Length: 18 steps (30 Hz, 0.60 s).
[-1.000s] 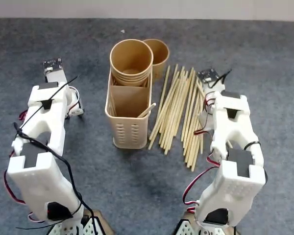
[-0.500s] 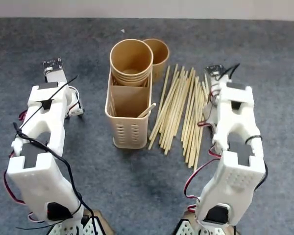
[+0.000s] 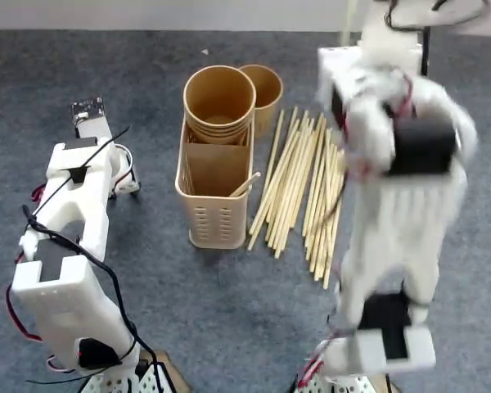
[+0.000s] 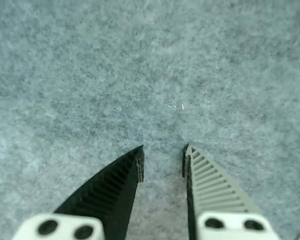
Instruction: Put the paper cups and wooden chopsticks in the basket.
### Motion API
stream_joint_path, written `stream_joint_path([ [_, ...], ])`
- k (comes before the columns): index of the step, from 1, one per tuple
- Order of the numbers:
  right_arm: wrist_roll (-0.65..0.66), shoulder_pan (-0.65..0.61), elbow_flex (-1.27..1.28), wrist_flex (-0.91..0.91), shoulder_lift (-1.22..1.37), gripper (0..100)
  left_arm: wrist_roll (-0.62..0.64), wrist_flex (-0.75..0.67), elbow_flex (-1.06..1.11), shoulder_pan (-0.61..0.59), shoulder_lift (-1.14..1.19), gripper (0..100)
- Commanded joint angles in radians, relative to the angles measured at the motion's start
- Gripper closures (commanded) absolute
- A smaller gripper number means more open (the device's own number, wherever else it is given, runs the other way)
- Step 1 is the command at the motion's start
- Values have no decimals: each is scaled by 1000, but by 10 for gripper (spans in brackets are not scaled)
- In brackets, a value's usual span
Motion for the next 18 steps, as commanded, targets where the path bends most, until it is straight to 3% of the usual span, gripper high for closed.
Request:
stream_joint_path([
  [1, -74, -116, -73, -15, -136, 994, 14, -23, -5, 10, -13, 835],
  [7, -92, -214, -73, -116, -183, 994, 14, -23, -2, 10, -13, 835],
  [13, -52, -283, -71, 223, -231, 995, 14, -41, -1, 8, -13, 835],
  [18, -29, -248, 203, 246, -344, 995, 14, -54, 2, 12, -13, 838],
])
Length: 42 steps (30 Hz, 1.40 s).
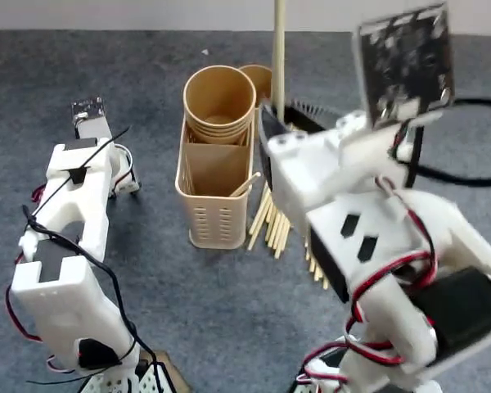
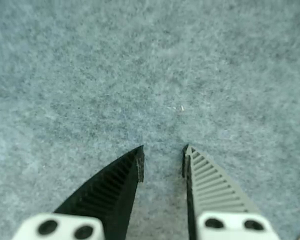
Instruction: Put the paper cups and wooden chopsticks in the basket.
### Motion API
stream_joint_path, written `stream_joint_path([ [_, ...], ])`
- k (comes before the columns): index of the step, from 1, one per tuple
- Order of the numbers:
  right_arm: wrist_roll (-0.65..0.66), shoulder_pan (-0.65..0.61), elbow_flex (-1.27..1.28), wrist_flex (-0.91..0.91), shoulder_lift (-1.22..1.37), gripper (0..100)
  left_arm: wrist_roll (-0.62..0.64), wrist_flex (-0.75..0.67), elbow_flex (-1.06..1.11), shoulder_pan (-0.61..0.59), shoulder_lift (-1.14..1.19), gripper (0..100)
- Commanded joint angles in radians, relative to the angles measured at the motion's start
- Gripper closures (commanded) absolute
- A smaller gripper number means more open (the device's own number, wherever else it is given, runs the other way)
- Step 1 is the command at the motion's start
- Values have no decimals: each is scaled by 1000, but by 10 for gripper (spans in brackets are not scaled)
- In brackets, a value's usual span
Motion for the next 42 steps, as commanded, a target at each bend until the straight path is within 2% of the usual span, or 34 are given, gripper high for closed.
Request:
stream_joint_path([
  [1, 23, 13, 205, 21, -130, 995, 14, -37, -2, 12, -13, 838],
  [4, 37, -25, 404, 10, -282, 995, 9, -37, -2, 12, -13, 838],
  [6, 61, -58, 565, -74, -378, 995, -28, -40, -1, 19, -13, 838],
  [11, 80, -39, 1023, -579, -527, 995, -49, -38, -1, 35, -13, 838],
  [15, 103, -44, 1234, -981, -530, 995, -49, -38, 1, 35, -13, 838],
  [18, 100, -45, 1316, -1190, -510, 995, -49, -40, -1, 33, -13, 839],
  [21, 51, -44, 1365, -1313, -475, 995, -49, -40, -1, 33, -13, 839],
  [26, 37, -45, 1446, -1403, -417, 995, -49, -40, -1, 33, -13, 839],
  [35, -12, -64, 1682, -1406, -507, 988, -49, -40, -1, 31, -13, 839],
  [39, -9, -96, 1774, -1403, -641, 884, -49, -40, -1, 31, -13, 839],
  [42, 57, -116, 1807, -1362, -723, 823, -49, -40, -1, 31, -13, 839],
])
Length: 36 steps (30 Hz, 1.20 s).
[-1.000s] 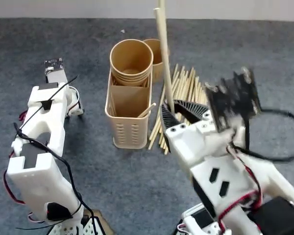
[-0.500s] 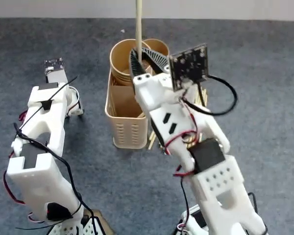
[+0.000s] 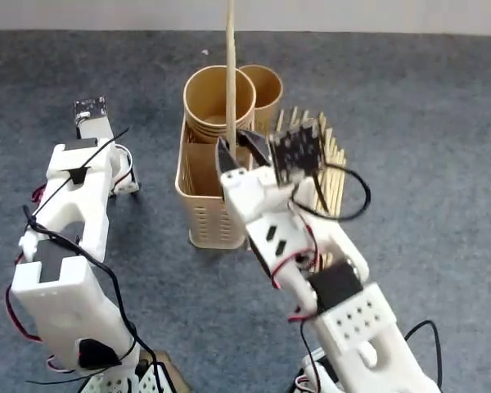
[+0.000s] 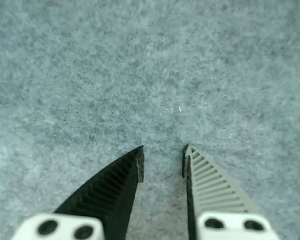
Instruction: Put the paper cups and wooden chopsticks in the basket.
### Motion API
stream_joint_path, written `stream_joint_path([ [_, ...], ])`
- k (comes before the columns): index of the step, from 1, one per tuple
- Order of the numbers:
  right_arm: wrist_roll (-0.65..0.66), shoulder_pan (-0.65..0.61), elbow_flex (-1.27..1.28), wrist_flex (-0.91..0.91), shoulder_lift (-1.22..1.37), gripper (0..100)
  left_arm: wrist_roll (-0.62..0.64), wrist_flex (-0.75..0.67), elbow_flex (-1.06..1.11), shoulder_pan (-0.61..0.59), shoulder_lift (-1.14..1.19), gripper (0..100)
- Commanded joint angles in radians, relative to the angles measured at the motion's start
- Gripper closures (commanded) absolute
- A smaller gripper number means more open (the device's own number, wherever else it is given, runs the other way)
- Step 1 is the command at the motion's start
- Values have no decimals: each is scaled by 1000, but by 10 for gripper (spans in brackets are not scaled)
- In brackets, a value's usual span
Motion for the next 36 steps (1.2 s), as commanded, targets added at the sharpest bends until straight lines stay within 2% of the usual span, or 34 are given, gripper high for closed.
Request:
stream_joint_path([
  [1, 49, -19, -5, 58, -105, 822, -12, -34, -4, 18, -13, 839],
  [6, 51, 73, -211, 292, -139, 822, -12, -34, -4, 18, -13, 839],
  [11, 46, 308, -489, 625, -131, 822, -12, -29, -4, 18, -13, 839],
  [15, 72, 478, -414, 745, -27, 822, -12, -29, -4, 18, -13, 839],
  [18, 132, 529, -277, 731, 120, 822, -12, -29, 2, 18, -13, 839],
  [24, 138, 533, -64, 490, 429, 822, -12, -29, 7, 18, -13, 839],
  [31, 138, 532, -58, 278, 722, 822, -12, -29, 7, 18, -13, 839],
  [36, 138, 532, -85, 219, 817, 822, -12, -29, 7, 18, -13, 839],
])
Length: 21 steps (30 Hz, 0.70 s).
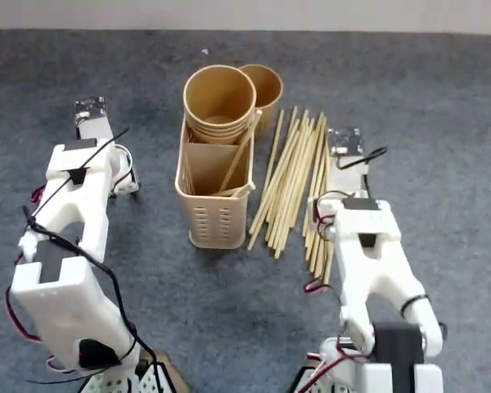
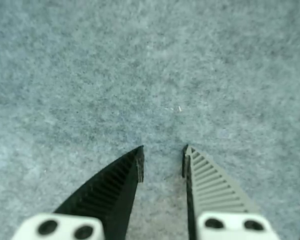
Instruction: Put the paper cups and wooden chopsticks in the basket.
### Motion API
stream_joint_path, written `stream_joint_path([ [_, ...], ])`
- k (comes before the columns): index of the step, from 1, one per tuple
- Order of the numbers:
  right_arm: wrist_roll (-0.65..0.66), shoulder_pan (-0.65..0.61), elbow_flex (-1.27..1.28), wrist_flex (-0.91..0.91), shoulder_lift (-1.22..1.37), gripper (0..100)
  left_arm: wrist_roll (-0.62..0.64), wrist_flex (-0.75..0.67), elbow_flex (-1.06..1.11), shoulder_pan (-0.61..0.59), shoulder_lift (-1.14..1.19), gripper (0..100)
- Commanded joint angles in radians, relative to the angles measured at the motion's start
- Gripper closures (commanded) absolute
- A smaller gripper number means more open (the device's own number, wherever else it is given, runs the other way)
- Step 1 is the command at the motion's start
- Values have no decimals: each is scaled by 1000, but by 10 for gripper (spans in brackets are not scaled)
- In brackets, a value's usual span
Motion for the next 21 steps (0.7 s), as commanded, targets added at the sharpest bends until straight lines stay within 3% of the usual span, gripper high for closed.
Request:
stream_joint_path([
  [1, 8, 10, -39, -27, 39, 822, -12, -26, 2, 16, -12, 839],
  [7, 6, 16, -53, -27, 104, 837, -12, -26, 2, 16, -12, 839],
  [11, 5, 39, -53, -25, 107, 991, -12, -26, 2, 16, -12, 839],
  [21, 0, 47, -128, -25, 105, 977, -12, -28, 2, 16, -12, 839],
])
